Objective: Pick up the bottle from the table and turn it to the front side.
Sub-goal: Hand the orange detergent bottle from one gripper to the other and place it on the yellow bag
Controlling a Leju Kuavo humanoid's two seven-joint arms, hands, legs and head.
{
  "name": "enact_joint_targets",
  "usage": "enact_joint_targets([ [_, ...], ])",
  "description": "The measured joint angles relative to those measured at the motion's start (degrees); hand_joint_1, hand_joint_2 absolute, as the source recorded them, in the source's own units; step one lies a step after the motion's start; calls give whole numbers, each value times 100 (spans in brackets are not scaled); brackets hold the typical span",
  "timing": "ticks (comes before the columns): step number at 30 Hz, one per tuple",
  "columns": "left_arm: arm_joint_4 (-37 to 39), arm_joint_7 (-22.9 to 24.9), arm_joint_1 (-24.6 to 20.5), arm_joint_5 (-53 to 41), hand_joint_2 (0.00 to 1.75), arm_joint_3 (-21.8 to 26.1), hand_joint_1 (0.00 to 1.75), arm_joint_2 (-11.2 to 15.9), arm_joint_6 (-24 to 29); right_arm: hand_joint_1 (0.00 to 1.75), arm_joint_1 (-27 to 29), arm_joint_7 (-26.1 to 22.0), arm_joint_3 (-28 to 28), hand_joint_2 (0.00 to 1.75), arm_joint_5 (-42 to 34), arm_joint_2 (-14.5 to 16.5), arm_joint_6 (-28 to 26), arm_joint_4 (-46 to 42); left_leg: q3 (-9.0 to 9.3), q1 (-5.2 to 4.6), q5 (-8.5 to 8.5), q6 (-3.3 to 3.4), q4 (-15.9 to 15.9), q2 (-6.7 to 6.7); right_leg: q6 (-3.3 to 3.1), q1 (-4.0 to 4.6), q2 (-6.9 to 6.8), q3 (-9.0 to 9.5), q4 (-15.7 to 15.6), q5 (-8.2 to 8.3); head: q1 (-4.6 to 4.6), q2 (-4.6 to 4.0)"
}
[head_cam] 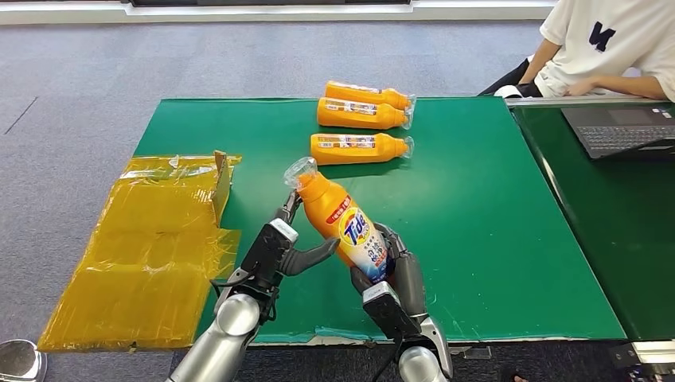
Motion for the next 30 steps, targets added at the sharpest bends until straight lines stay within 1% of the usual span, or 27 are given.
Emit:
enact_joint_targets([
  [4,55,38,-85,-179,175,-66,0,1,-34,175,-11,-13,-16,175,1,4,41,16,0,0,0,0,0,-1,0,0,-1,0,0,0,0,0],
  [10,297,162,-425,-243,175,-233,0,-3,-254,175,-59,-37,-90,175,-14,31,68,76,1,0,1,0,0,0,2,-1,0,1,0,2,0,0],
  [18,1014,239,-878,308,175,-419,0,-72,-870,175,-94,-92,-162,175,-26,52,79,205,0,-1,1,0,0,-2,2,-1,0,1,0,3,0,0],
  [24,1582,368,-1206,756,175,-671,0,-244,-1345,175,-207,-168,-163,175,-52,114,50,364,-1,-2,1,0,1,-1,2,-2,0,0,0,3,0,-1],
  [30,1892,386,-1424,927,175,-764,0,-317,-1462,175,-269,-147,-163,175,-77,134,13,484,0,-3,1,0,1,0,3,-2,1,0,0,3,0,0],
])
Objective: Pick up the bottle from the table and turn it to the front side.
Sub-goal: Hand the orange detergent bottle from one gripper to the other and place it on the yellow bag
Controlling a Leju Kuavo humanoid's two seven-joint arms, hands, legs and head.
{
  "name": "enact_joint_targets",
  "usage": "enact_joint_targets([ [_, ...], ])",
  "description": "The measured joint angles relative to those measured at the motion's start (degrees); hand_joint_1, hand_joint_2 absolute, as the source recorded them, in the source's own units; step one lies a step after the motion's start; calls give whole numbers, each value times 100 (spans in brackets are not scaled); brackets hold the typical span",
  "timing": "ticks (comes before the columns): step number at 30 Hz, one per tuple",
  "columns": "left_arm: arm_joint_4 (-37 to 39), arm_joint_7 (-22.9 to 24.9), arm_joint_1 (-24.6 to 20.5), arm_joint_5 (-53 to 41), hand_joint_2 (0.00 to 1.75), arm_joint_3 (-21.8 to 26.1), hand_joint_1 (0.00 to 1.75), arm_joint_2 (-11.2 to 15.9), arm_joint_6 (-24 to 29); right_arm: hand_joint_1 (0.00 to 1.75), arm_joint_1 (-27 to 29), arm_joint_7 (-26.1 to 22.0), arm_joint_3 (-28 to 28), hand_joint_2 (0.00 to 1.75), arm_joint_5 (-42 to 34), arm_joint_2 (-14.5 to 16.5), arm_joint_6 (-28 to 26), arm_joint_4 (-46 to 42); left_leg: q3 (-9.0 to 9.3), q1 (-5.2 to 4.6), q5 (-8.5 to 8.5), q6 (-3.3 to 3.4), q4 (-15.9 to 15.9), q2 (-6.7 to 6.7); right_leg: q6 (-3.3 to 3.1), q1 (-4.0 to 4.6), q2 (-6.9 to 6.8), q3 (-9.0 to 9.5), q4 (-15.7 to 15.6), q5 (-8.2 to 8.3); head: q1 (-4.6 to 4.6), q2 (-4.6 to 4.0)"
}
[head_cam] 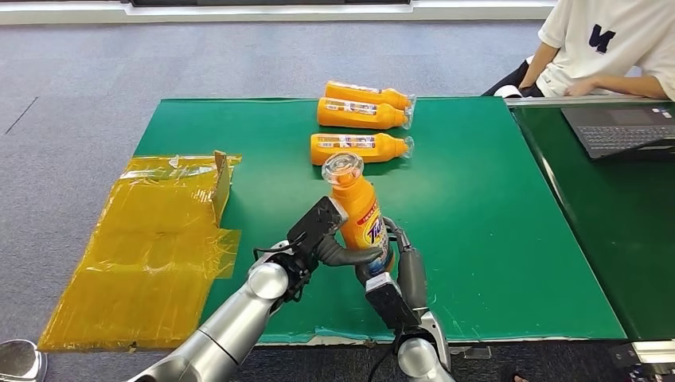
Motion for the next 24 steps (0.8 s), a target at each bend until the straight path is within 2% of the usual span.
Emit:
enact_joint_targets([
  [11,498,323,-403,1071,175,-53,0,-83,-1010,175,-15,10,-3,175,-26,45,-19,149,-1,0,0,0,0,-1,0,-1,0,0,0,0,1,-1],
  [24,794,350,-575,1192,175,-92,0,-86,-1132,175,-33,6,-4,175,-27,73,-19,252,-1,0,0,0,0,-1,0,-1,0,0,0,0,0,0],
])
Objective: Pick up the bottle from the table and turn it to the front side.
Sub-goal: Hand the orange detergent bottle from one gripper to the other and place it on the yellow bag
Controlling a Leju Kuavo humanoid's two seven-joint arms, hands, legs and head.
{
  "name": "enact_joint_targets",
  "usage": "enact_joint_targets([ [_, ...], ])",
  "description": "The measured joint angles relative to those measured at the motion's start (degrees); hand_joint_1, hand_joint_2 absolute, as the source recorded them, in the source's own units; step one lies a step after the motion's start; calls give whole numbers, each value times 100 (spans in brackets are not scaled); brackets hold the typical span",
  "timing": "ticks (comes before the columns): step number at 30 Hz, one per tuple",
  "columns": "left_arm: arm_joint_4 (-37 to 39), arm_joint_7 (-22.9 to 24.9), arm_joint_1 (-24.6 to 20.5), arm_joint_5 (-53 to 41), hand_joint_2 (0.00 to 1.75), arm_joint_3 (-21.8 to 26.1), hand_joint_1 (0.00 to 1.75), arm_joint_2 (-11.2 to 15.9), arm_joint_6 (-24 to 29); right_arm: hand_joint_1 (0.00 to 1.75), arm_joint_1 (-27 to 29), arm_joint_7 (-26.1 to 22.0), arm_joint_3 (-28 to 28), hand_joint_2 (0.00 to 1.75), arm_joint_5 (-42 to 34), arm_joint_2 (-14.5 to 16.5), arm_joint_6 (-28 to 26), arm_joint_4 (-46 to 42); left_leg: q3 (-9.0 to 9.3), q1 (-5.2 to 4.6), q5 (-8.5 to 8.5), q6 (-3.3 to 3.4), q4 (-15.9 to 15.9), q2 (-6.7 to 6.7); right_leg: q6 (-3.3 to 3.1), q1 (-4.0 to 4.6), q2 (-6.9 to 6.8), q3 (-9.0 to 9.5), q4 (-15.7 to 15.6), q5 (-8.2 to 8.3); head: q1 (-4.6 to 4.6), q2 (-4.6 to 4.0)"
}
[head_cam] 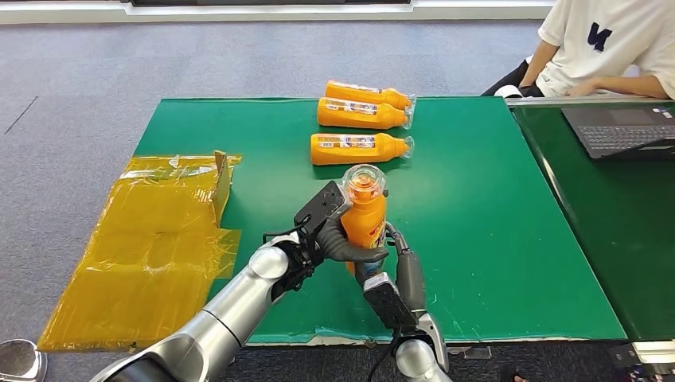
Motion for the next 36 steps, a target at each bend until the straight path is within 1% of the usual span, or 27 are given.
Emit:
enact_joint_targets([
  [4,16,16,-16,74,175,-19,0,0,-44,175,0,-7,-2,175,-9,3,2,11,0,0,0,0,0,0,0,0,0,0,0,0,0,0],
  [5,19,29,-25,109,175,-34,7,1,-55,175,0,-11,-4,175,-12,3,3,11,0,0,0,0,0,0,0,0,0,0,0,0,0,-1],
  [8,46,57,-66,183,175,-105,137,0,-61,175,0,-17,-15,175,-15,4,7,11,0,0,0,0,0,0,0,0,0,0,0,0,1,-1],
  [9,62,55,-83,192,175,-132,175,-2,-61,175,0,-18,-22,175,-15,4,7,12,1,0,0,0,0,0,0,0,0,0,0,0,1,0],
  [14,137,-56,-164,182,175,-313,175,-6,-52,175,12,-35,-63,175,-3,6,-3,10,1,0,0,0,1,1,0,0,0,-1,0,0,2,0],
  [18,143,-108,-181,167,175,-370,175,-2,-37,175,24,-35,-71,175,2,6,-7,2,1,0,0,0,1,1,0,0,1,-1,0,0,2,0],
  [24,138,-213,-256,88,175,-525,175,21,113,175,59,-11,-92,175,87,6,-5,-99,0,0,0,0,1,0,0,0,0,0,0,0,2,-1],
  [34,90,-263,-265,21,175,-552,175,43,246,175,40,31,-92,175,134,7,-5,-127,0,0,0,0,1,0,0,0,0,0,0,1,0,0],
  [36,77,-266,-265,12,175,-552,175,45,263,89,31,37,-92,175,152,8,-7,-128,0,0,0,0,1,0,0,0,0,0,0,1,0,-1],
])
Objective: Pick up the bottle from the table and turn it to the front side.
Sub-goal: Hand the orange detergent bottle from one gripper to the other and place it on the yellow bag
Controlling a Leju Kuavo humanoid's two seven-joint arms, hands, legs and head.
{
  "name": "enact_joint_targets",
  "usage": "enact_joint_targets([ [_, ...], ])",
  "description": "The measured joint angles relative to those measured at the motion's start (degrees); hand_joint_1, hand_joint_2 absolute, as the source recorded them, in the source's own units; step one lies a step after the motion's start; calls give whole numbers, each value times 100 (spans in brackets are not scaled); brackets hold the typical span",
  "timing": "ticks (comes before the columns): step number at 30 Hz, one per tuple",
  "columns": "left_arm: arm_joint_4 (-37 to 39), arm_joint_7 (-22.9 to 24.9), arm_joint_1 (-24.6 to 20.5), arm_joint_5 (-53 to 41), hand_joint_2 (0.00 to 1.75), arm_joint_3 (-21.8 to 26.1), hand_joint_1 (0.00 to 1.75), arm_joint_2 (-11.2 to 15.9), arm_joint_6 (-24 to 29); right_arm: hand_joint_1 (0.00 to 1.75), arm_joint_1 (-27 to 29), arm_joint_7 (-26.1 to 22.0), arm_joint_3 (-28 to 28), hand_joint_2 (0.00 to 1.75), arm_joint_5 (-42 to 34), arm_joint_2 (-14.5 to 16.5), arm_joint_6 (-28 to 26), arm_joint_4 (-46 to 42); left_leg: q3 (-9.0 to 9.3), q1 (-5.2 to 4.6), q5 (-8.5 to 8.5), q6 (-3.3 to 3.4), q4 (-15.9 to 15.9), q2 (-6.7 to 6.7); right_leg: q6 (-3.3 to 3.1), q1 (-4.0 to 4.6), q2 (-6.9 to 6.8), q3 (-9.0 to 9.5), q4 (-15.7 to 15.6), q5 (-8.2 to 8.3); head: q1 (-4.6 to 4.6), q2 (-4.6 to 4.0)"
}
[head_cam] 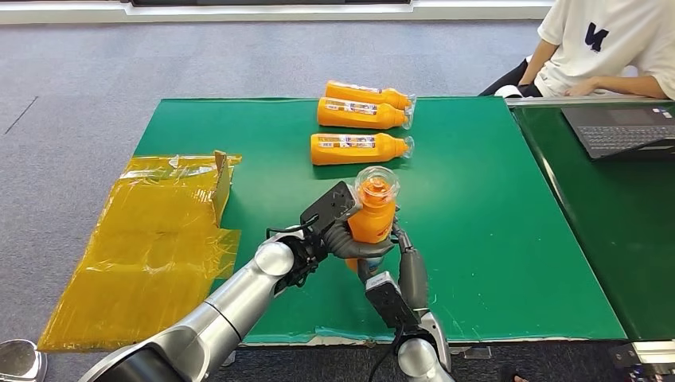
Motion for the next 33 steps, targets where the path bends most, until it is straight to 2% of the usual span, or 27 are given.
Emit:
enact_joint_targets([
  [2,-15,-2,-1,-2,175,-4,175,1,21,2,-1,4,0,175,11,4,3,-1,0,0,0,0,0,0,0,0,0,0,0,0,0,0],
  [8,-219,-75,2,-426,175,-20,175,73,446,0,14,93,2,175,43,39,75,-50,-1,0,0,0,0,0,0,0,0,0,0,0,0,1],
  [14,-843,-9,162,-2139,175,6,175,396,1500,0,201,138,-33,175,-50,14,225,-481,-1,1,-1,-1,-1,2,0,0,2,-1,1,0,-1,1],
  [19,-1126,34,137,-3335,175,309,175,806,2218,0,510,85,-211,175,-149,-61,297,-905,0,3,3,-3,-2,4,-2,4,3,-4,2,1,0,0],
  [24,-1263,37,128,-3761,175,557,175,967,2297,0,614,81,-326,175,-168,-89,315,-1134,-2,4,7,-3,-1,2,-4,2,1,-3,4,2,0,0],
  [29,-1320,85,128,-4061,175,646,175,1037,2410,0,657,81,-373,175,-169,-99,315,-1240,-2,1,6,-3,-1,1,-3,0,2,-2,4,3,0,0],
  [33,-1315,47,168,-4371,175,718,175,1204,2565,0,767,79,-425,175,-179,-115,328,-1346,-2,2,6,-3,-2,4,-4,1,3,-3,4,3,-1,0],
])
